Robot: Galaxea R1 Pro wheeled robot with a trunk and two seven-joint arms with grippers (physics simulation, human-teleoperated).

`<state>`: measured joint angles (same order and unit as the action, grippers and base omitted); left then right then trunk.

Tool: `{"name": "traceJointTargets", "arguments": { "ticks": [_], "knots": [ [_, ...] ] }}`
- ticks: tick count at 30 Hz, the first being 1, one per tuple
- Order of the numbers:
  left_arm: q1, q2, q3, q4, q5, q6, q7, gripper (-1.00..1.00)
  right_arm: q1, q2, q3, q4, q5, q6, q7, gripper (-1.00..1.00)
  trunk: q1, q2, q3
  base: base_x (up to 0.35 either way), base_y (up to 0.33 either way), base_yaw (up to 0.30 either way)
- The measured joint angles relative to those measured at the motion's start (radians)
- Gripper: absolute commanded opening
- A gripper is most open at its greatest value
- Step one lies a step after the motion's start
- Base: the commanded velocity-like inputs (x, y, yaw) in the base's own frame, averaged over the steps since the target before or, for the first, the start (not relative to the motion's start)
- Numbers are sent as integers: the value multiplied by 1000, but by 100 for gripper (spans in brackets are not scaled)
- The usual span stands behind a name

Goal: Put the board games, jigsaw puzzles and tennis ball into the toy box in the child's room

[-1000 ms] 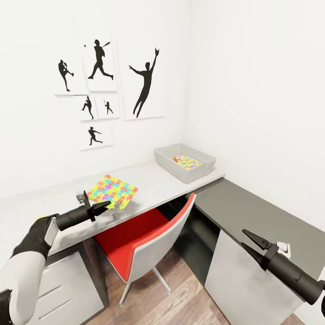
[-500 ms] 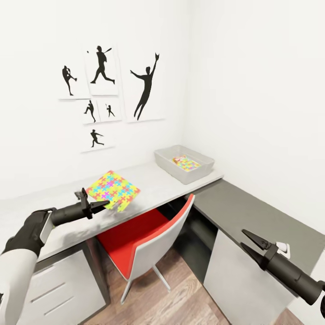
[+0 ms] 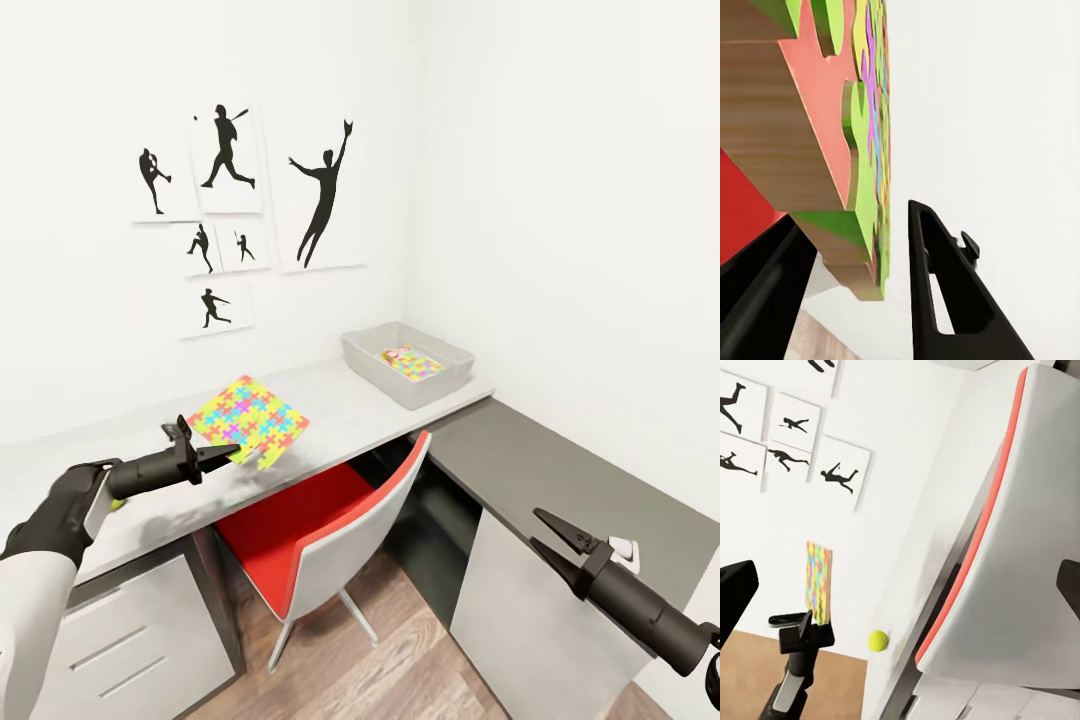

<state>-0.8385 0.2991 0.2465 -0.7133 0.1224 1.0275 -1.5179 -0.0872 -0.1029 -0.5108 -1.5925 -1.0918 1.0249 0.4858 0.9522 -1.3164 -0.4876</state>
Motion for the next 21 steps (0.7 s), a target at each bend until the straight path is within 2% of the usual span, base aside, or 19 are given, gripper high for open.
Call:
{"name": "traceJointTargets", "arguments": {
  "ticks": [4,21],
  "knots": [
    [1,11,2,0,0,-4,-2,-100,0,0,0,0,0,0,0,100,0,0,0,-26,9,0],
    [9,26,10,0,6,-10,-3,-100,1,0,0,0,0,0,0,100,0,0,0,-1,18,0]
  ]
}}
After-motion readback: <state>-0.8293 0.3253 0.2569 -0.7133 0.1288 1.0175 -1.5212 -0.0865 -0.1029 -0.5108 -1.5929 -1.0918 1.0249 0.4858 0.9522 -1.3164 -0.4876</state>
